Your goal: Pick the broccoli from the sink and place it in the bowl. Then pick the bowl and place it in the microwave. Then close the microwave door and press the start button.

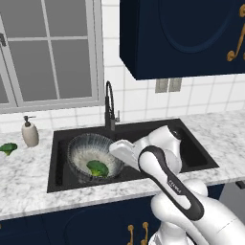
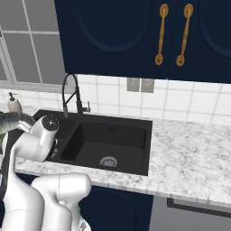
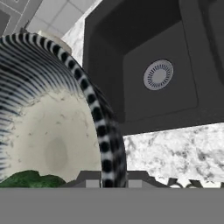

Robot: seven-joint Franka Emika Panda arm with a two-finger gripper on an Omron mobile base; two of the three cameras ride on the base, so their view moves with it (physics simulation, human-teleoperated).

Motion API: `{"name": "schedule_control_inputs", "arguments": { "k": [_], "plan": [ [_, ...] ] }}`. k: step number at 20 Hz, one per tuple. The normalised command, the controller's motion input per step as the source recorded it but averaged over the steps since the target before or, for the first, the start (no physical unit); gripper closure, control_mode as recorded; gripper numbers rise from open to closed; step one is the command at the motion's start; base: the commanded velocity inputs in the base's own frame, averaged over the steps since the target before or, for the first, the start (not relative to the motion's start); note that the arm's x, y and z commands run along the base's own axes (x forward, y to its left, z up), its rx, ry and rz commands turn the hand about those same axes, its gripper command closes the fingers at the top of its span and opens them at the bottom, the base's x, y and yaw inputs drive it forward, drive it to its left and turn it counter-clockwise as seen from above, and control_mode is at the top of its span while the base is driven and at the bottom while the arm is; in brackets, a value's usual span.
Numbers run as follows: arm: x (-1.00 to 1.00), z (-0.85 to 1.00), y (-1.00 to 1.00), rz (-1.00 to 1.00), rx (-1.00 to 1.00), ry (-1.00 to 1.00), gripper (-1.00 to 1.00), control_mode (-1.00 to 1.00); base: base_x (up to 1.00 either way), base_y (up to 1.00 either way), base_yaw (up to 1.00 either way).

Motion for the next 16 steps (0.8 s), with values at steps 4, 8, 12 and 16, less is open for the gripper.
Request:
{"name": "schedule_control_inputs", "arguments": {
  "k": [4, 8, 12, 16],
  "plan": [
    [-0.10, 0.08, -0.67, -0.19, 0.02, 0.13, 1.00, -1.00, 0.00, 0.00, 0.00],
    [-0.02, -0.09, -0.34, -0.11, 0.00, 0.05, 1.00, -1.00, 0.00, 0.00, 0.00],
    [0.00, -0.14, 0.01, 0.00, -0.02, 0.03, 1.00, 1.00, -0.05, 0.00, 0.00],
    [0.00, 0.00, 0.00, 0.00, 0.00, 0.00, 1.00, 1.00, -0.87, -0.04, -0.08]
  ]
}}
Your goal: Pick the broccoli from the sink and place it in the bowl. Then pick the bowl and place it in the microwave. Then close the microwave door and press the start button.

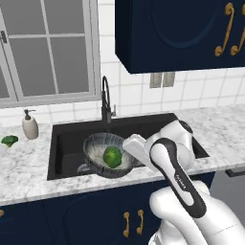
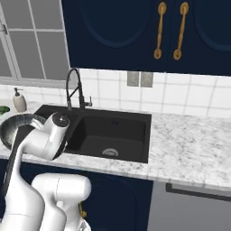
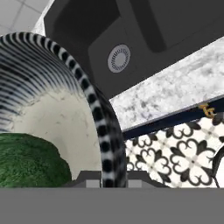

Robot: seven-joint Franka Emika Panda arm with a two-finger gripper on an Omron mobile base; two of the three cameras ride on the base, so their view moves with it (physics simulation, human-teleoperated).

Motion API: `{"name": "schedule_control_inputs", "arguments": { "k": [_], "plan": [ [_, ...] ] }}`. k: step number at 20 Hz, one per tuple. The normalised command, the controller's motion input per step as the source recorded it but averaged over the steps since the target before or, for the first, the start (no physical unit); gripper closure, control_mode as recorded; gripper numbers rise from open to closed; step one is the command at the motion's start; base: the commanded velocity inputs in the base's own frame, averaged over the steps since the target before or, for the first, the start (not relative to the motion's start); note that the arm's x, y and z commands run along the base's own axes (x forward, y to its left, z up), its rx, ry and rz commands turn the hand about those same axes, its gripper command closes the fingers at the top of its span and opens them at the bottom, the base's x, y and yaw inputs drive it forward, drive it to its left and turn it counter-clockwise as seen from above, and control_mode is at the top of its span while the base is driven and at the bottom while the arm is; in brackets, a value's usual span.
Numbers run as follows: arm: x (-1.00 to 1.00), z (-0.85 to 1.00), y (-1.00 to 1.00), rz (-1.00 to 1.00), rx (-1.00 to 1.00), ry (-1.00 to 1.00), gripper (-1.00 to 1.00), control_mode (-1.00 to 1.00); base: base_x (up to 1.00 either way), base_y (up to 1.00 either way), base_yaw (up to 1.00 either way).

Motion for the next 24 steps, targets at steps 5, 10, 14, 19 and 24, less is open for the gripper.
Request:
{"name": "schedule_control_inputs", "arguments": {
  "k": [5, 10, 14, 19, 24],
  "plan": [
    [0.00, 0.00, 0.00, 0.00, 0.00, 0.00, 1.00, 1.00, -0.93, -0.05, -0.46],
    [0.00, 0.00, 0.00, 0.00, 0.00, 0.00, 1.00, 1.00, -0.49, -0.03, -0.75],
    [0.00, 0.00, 0.00, 0.00, 0.00, 0.00, 1.00, 1.00, -0.20, 0.00, -0.87],
    [0.00, 0.00, 0.00, 0.00, 0.00, 0.00, 1.00, 1.00, -0.03, 0.00, -0.89],
    [0.00, 0.00, 0.00, 0.00, 0.00, 0.00, 1.00, 1.00, 0.00, -0.20, -0.87]
  ]
}}
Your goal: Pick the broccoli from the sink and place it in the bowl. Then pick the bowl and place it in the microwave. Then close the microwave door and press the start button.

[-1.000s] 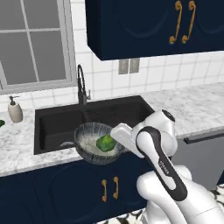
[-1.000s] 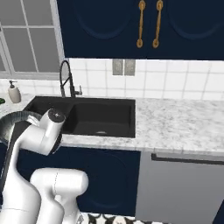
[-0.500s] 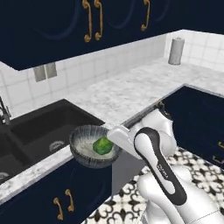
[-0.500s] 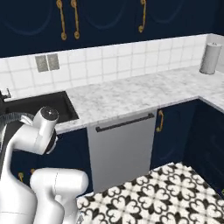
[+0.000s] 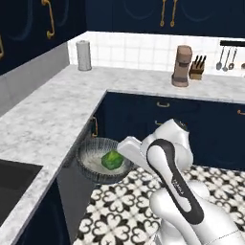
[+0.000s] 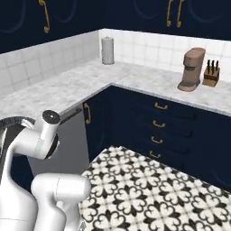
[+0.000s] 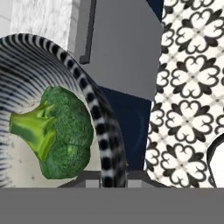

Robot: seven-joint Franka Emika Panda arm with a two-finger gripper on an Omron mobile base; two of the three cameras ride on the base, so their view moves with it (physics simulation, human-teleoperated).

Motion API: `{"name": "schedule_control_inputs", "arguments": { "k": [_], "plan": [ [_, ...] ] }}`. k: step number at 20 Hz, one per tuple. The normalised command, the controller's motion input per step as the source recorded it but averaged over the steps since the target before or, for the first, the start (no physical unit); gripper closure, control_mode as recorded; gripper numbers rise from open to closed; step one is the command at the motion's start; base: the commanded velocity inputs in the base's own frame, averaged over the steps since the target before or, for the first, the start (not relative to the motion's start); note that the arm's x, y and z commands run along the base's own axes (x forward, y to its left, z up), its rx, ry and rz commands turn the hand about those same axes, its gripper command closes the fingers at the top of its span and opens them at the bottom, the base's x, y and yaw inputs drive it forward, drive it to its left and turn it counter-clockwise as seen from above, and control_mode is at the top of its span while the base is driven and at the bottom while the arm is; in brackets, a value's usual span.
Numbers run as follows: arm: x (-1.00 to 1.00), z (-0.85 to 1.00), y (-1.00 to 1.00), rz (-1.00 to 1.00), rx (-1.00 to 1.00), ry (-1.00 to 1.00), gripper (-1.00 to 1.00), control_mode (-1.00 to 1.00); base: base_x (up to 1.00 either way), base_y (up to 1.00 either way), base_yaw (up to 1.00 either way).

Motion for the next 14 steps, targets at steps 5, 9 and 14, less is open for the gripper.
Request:
{"name": "schedule_control_inputs", "arguments": {
  "k": [5, 9, 14],
  "plan": [
    [0.00, 0.00, 0.00, 0.00, 0.00, 0.00, 1.00, 1.00, 0.00, -0.55, -0.76],
    [0.00, 0.00, 0.00, 0.00, 0.00, 0.00, 1.00, 1.00, 0.01, -0.67, -0.65],
    [0.00, 0.00, 0.00, 0.00, 0.00, 0.00, 1.00, 1.00, 0.05, -0.71, -0.61]
  ]
}}
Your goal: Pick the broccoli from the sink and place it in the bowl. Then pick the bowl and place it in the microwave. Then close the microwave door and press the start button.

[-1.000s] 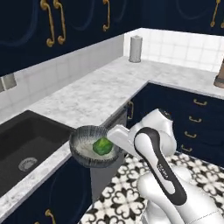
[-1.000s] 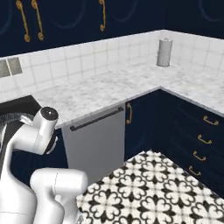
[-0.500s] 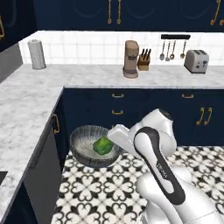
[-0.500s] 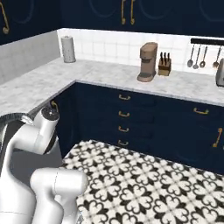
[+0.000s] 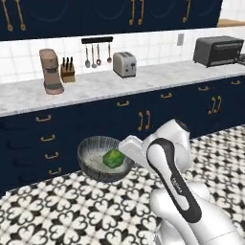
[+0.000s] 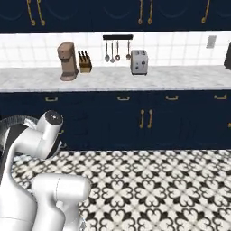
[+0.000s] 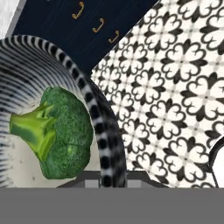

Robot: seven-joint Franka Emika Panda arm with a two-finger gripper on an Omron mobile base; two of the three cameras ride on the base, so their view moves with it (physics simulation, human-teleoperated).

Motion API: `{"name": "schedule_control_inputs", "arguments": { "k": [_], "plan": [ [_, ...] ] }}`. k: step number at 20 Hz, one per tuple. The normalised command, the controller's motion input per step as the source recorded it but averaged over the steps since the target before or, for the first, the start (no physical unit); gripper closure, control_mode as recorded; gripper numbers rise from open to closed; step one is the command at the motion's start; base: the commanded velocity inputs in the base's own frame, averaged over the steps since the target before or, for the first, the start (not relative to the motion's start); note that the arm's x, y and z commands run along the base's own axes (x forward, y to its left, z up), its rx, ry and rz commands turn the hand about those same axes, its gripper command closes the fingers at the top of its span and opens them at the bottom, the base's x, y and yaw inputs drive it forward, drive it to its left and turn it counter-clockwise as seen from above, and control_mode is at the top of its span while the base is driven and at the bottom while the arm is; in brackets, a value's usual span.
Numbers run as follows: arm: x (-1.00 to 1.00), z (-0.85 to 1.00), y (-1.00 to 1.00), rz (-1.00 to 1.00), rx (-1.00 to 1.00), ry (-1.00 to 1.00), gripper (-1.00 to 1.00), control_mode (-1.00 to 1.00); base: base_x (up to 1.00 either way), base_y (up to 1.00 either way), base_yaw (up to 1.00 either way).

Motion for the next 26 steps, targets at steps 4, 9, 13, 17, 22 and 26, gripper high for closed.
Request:
{"name": "schedule_control_inputs", "arguments": {
  "k": [4, 9, 13, 17, 22, 26],
  "plan": [
    [0.00, 0.00, 0.00, 0.00, 0.00, 0.00, 1.00, 1.00, 0.11, -0.58, -0.64],
    [0.00, 0.00, 0.00, 0.00, 0.00, 0.00, 1.00, 1.00, 0.24, -0.28, -0.67],
    [0.00, 0.00, 0.00, 0.00, 0.00, 0.00, 1.00, 1.00, 0.36, -0.11, -0.61],
    [0.00, 0.00, 0.00, 0.00, 0.00, 0.00, 1.00, 1.00, 0.45, -0.01, -0.53],
    [0.00, 0.00, 0.00, 0.00, 0.00, 0.00, 1.00, 1.00, 0.57, -0.05, -0.51],
    [0.00, 0.00, 0.00, 0.00, 0.00, 0.00, 1.00, 1.00, 0.72, -0.12, -0.46]
  ]
}}
